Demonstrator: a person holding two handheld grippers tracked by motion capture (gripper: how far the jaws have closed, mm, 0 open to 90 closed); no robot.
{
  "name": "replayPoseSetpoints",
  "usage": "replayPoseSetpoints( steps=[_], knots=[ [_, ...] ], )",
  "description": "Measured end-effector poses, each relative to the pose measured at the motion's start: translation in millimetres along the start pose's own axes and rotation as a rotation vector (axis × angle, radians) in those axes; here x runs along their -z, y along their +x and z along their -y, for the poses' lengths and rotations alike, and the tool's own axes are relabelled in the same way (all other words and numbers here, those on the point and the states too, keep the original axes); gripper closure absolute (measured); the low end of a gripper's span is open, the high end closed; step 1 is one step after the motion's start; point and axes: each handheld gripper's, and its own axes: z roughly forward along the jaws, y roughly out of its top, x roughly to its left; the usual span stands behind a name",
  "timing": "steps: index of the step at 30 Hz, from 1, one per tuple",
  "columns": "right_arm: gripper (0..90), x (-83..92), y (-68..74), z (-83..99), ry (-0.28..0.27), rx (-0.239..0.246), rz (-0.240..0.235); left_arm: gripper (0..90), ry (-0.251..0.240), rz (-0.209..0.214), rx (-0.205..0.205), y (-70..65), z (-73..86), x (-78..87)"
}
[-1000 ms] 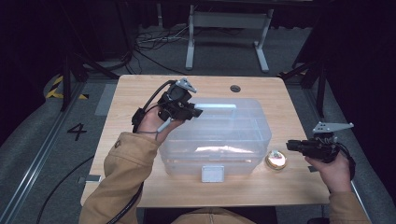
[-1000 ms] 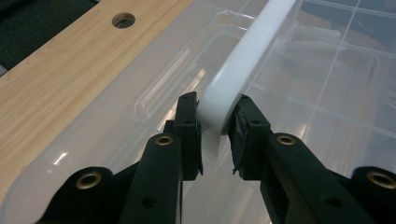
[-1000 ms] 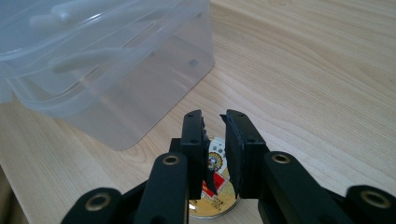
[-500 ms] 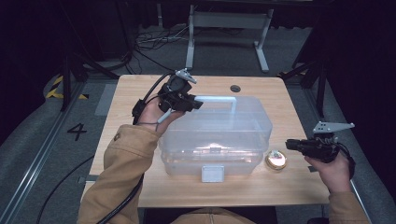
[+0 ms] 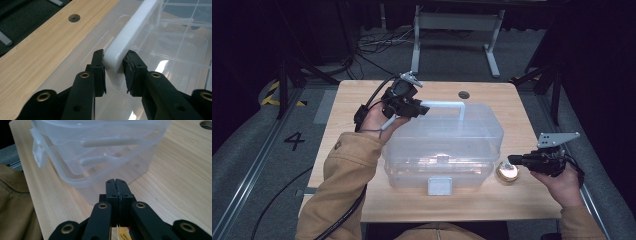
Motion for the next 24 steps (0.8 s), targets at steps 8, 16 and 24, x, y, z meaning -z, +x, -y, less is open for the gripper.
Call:
replayPoseSetpoints(
  steps=[8, 16, 24],
  knots=[
    [89.9, -5.3, 19.8, -15.3, -0.058, 0.075, -0.074, 71.7, 0.003, 0.002, 0.001, -0.5, 0.0, 0.1],
    [90.0, -9.4, 27.3, -21.1, -0.068, 0.099, -0.098, 71.8, 0.014, 0.003, -0.002, -0.4, -0.6, 0.6],
    [90.0, -8.4, 29.6, -22.4, -0.08, 0.104, -0.087, 71.8, 0.01, 0.008, 0.001, -0.1, -0.3, 0.6]
  ],
)
